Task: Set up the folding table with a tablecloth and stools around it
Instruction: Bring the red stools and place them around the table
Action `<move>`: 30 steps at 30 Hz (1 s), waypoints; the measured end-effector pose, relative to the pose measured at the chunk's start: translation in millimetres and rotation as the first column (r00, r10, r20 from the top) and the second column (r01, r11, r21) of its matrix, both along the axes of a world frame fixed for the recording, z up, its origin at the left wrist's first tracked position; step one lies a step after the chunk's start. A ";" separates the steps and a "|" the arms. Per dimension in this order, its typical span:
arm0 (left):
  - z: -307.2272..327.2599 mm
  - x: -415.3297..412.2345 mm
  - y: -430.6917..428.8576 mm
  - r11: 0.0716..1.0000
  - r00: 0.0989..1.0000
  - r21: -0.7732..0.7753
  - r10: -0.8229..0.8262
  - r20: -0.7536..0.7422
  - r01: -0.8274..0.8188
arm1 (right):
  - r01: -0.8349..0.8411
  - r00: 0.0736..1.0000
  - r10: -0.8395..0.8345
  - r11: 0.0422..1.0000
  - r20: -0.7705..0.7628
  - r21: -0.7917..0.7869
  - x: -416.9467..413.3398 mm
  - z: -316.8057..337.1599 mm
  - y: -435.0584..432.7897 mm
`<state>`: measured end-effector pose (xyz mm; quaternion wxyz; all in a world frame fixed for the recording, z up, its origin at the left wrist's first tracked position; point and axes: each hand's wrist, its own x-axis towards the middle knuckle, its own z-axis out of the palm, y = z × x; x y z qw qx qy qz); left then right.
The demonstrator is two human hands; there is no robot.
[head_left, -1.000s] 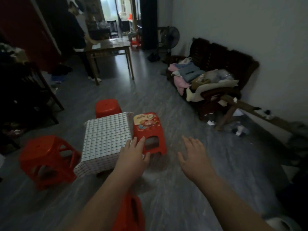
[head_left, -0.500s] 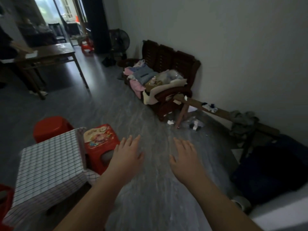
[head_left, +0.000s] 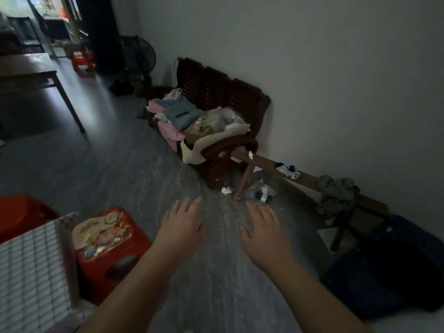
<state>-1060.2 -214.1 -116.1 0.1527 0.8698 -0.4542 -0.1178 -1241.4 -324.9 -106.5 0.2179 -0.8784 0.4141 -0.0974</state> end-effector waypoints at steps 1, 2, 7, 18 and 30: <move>4.2 19.4 -12.9 1.000 1.000 0.003 -0.006 0.002 0.006 | 0.019 1.000 -0.019 1.000 0.008 0.000 17.8 2.6 -11.5; 7.3 38.4 -25.7 1.000 1.000 0.004 -0.016 0.002 0.016 | 0.034 0.999 -0.034 0.999 0.016 -0.001 35.2 5.1 -22.9; 19.0 109.0 -90.0 0.997 0.997 0.019 -0.077 0.017 0.077 | 0.096 0.995 -0.095 0.995 0.037 -0.004 100.5 12.1 -80.0; 18.4 212.0 -223.8 0.999 0.999 -0.018 -0.036 0.006 0.036 | 0.107 0.992 -0.107 0.994 0.068 -0.002 189.2 9.0 -230.5; 13.6 333.4 -369.2 0.971 0.970 -0.007 0.240 0.022 -0.240 | -0.175 0.983 0.178 0.982 0.049 -0.067 347.0 17.7 -433.3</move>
